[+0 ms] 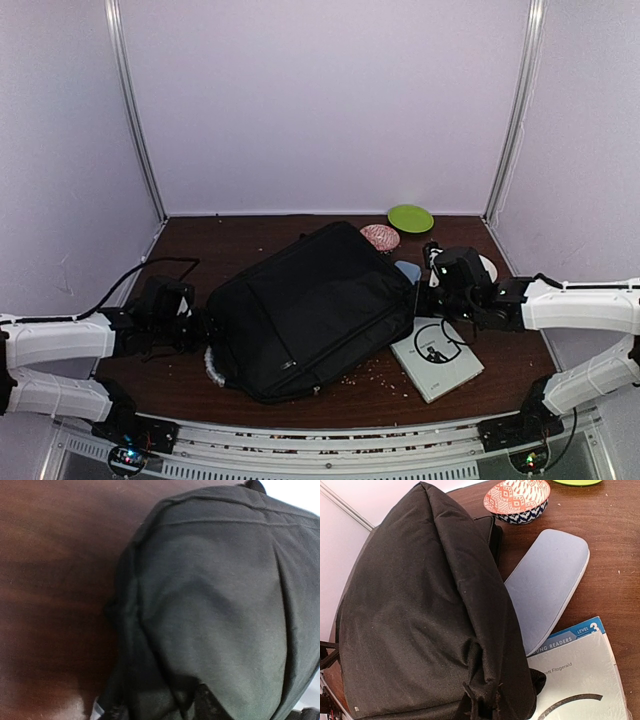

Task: Pack the student bag
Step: Adjust the student bag at the center of the board.

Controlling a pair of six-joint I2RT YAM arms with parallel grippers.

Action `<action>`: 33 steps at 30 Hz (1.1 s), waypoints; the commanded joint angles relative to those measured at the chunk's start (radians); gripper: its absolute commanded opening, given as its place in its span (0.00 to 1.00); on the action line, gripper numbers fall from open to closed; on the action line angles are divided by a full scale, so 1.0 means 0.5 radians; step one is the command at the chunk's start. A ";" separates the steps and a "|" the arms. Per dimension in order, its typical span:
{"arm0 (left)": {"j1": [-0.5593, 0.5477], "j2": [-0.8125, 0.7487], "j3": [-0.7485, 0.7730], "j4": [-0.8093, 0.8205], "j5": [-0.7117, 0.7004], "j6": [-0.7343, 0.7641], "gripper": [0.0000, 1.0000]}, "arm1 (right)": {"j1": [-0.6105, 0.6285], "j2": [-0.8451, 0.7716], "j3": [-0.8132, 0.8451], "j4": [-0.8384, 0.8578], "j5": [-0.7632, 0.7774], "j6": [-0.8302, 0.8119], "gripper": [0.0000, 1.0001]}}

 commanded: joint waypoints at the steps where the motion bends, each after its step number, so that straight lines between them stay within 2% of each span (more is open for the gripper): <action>1: -0.006 0.010 0.155 0.144 0.019 0.137 0.25 | 0.041 -0.069 0.038 -0.006 -0.005 0.030 0.00; 5: 0.009 -0.041 0.427 -0.073 -0.083 0.365 0.00 | 0.046 -0.132 0.119 -0.044 0.004 0.006 0.00; 9: 0.048 0.036 0.746 -0.192 -0.150 0.589 0.00 | 0.051 -0.213 0.209 -0.063 0.059 -0.018 0.00; 12: 0.089 0.184 0.893 -0.100 -0.112 0.683 0.00 | 0.053 -0.229 0.212 -0.032 0.139 -0.013 0.00; 17: 0.169 0.521 1.013 0.127 0.029 0.703 0.00 | 0.062 -0.115 0.169 -0.010 0.127 0.014 0.00; 22: 0.213 0.779 1.051 0.179 -0.051 0.731 0.00 | 0.088 -0.013 0.107 -0.029 0.083 0.034 0.00; 24: 0.225 0.823 1.064 0.163 -0.094 0.753 0.05 | 0.101 -0.006 0.098 -0.073 0.069 0.018 0.13; 27: 0.232 0.849 1.108 0.086 -0.156 0.804 0.16 | 0.122 -0.051 0.085 -0.166 0.079 -0.004 0.45; 29: 0.232 0.823 1.134 0.025 -0.186 0.847 0.26 | 0.127 -0.117 0.086 -0.261 0.099 -0.015 0.62; 33: 0.230 0.668 1.137 -0.151 -0.279 0.883 0.68 | 0.129 -0.271 0.148 -0.507 0.143 -0.100 0.78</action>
